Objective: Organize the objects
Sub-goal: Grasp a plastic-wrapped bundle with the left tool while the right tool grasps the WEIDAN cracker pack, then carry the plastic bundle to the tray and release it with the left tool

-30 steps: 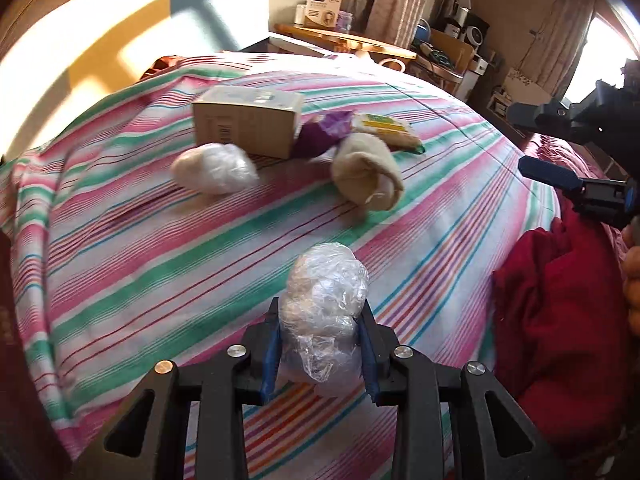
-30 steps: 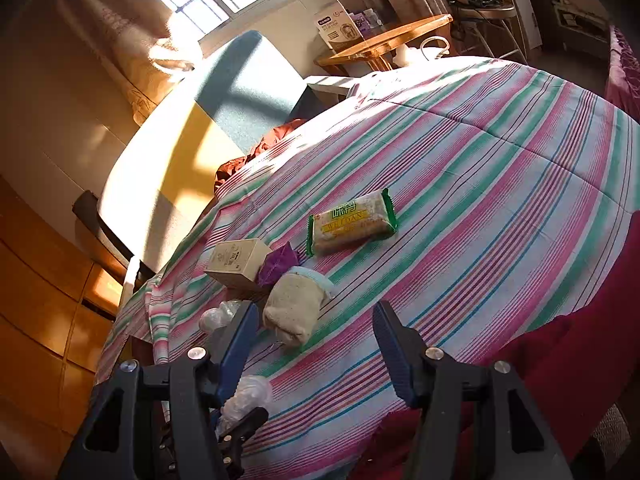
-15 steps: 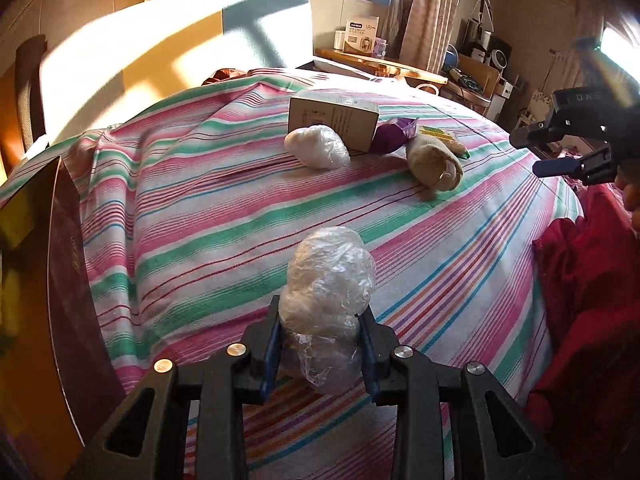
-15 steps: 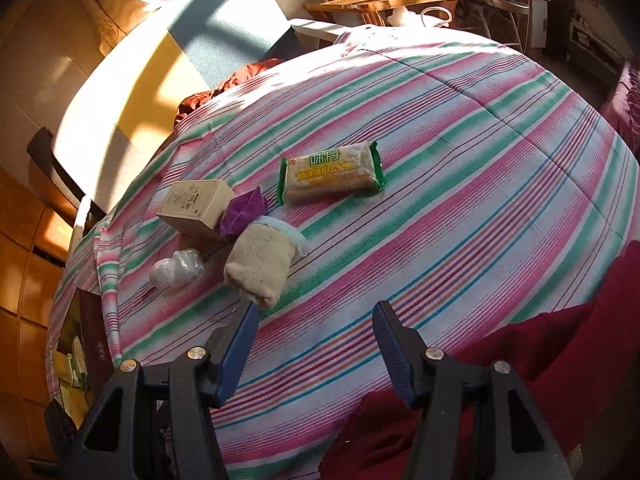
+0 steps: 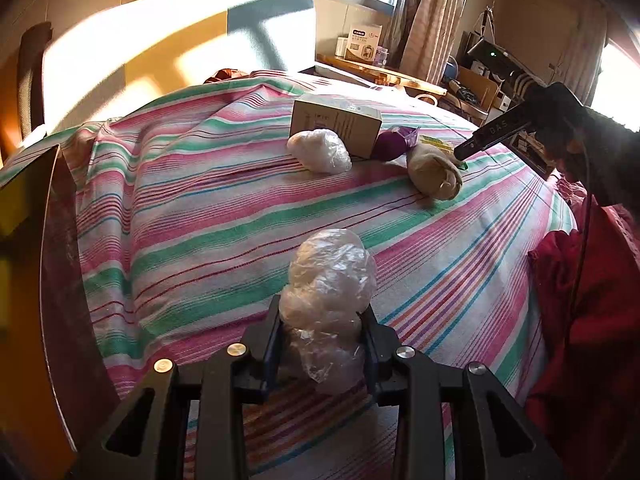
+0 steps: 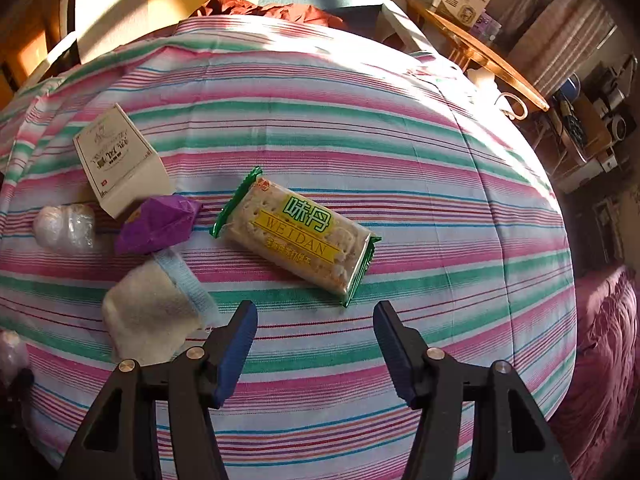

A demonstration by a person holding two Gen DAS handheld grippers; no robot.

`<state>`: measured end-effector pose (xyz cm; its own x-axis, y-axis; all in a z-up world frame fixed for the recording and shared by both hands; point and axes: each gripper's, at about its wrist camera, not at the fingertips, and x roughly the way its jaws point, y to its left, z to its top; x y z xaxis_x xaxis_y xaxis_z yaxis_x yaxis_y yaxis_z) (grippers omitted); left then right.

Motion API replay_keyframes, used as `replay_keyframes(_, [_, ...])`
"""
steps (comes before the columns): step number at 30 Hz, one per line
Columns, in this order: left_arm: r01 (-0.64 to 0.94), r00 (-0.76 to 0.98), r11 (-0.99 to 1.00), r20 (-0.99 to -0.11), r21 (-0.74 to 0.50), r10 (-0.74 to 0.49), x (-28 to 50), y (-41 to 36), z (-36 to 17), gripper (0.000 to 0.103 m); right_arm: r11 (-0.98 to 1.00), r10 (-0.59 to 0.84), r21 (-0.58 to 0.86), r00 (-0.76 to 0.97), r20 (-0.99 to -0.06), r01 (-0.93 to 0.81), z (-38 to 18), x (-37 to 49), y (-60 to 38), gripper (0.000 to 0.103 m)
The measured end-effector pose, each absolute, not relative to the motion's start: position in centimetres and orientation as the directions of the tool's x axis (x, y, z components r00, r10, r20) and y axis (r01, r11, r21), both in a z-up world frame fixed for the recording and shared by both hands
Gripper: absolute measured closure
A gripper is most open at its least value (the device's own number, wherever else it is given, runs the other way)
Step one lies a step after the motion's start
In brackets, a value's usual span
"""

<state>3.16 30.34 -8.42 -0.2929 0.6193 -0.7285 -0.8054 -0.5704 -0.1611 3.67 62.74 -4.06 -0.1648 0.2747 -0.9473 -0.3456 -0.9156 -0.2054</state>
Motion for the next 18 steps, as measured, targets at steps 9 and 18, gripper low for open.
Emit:
replay_keyframes(9, [-0.804, -0.281, -0.565, -0.72, -0.184, 0.634, 2.7, 30.3, -8.6, 0.068, -0.95, 0.284, -0.267, -0.094, -0.954, -0.161, -7.0, -1.0, 64.6, 0.028])
replay_keyframes(18, [-0.804, -0.284, -0.565, -0.714, -0.186, 0.639, 2.6, 30.4, -8.6, 0.067, -0.953, 0.159, -0.112, -0.149, -0.976, -0.281, -6.8, 0.5, 66.2, 0.05])
